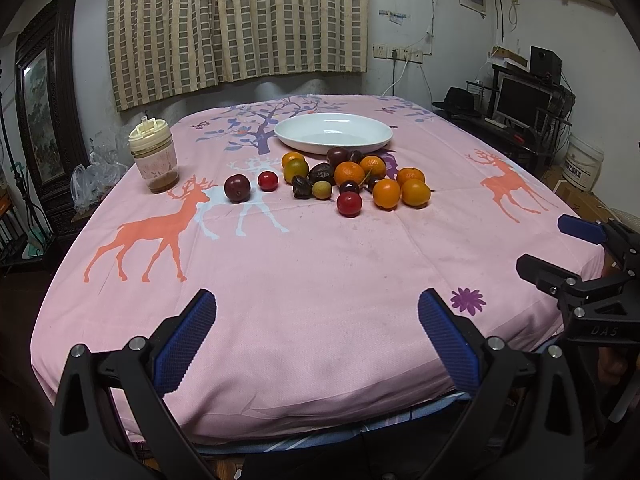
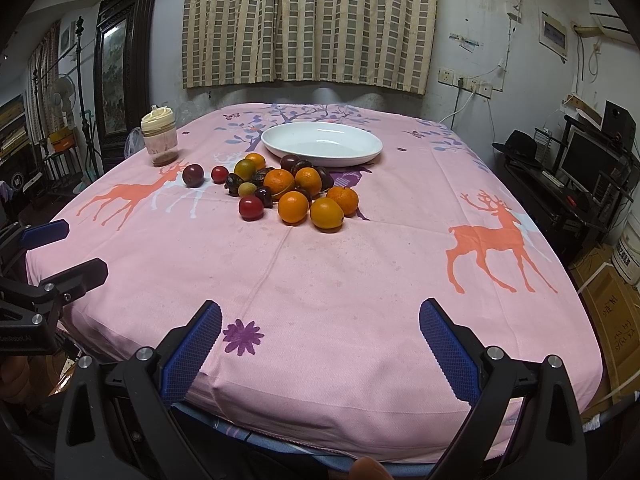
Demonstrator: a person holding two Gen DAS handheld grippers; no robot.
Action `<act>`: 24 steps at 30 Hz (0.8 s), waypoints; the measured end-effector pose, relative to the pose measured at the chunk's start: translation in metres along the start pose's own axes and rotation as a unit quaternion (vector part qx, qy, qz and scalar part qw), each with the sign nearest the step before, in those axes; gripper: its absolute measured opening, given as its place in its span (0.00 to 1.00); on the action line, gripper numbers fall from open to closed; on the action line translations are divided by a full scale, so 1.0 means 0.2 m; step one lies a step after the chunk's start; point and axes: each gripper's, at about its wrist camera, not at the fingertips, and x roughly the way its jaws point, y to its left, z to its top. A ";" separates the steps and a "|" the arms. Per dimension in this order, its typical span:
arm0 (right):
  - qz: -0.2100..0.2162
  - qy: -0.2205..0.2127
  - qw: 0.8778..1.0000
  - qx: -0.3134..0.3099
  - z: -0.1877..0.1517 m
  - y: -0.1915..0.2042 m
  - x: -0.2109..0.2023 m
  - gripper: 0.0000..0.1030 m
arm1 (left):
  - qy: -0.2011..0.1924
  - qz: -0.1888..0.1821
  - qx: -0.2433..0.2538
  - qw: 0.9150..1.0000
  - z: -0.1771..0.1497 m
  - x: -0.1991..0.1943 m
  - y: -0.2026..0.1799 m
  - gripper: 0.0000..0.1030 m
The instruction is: Organize fruits
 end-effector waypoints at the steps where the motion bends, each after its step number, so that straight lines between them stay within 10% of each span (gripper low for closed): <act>1: 0.000 0.000 1.000 0.000 0.00 0.00 0.00 0.96 | 0.000 0.000 0.000 1.000 0.00 0.00 0.00 0.96; 17: -0.002 -0.001 1.000 0.000 -0.02 0.01 0.02 0.96 | 0.006 -0.001 0.000 1.000 -0.02 0.04 0.01 0.96; 24: 0.068 -0.001 0.996 0.051 0.00 -0.05 0.15 0.96 | 0.010 -0.009 -0.012 1.000 -0.06 0.15 0.08 0.96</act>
